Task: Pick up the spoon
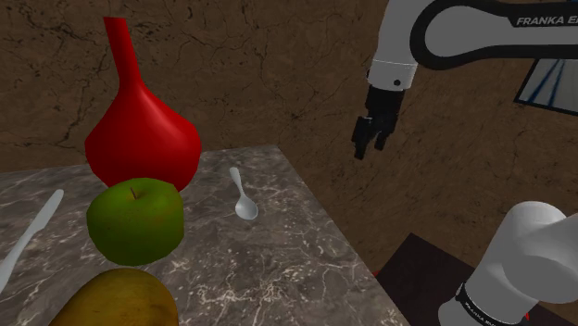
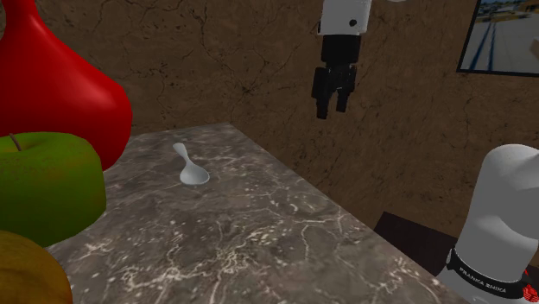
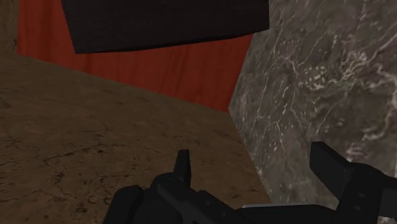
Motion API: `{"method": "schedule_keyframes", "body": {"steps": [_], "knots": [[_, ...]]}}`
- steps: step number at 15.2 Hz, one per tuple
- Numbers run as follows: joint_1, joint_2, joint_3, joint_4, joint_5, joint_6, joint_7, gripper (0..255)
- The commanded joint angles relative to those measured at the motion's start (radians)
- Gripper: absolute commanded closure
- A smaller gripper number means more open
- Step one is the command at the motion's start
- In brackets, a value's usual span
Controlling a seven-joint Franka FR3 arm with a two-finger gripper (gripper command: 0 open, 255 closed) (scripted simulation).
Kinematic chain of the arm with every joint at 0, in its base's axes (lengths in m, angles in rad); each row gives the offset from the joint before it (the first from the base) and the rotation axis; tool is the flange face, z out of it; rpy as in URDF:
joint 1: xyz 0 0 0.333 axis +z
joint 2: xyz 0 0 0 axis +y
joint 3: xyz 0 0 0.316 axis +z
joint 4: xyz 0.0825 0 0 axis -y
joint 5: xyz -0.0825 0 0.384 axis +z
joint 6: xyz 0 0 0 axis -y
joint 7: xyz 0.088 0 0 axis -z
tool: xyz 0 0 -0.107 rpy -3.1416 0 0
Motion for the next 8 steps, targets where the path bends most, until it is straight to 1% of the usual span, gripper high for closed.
{"method": "schedule_keyframes", "body": {"steps": [1,8], "knots": [[0.005,0.042,0.034,0.028,0.029,0.010,0.064,0],[0.020,0.219,0.155,0.186,0.101,0.027,0.289,0]]}}
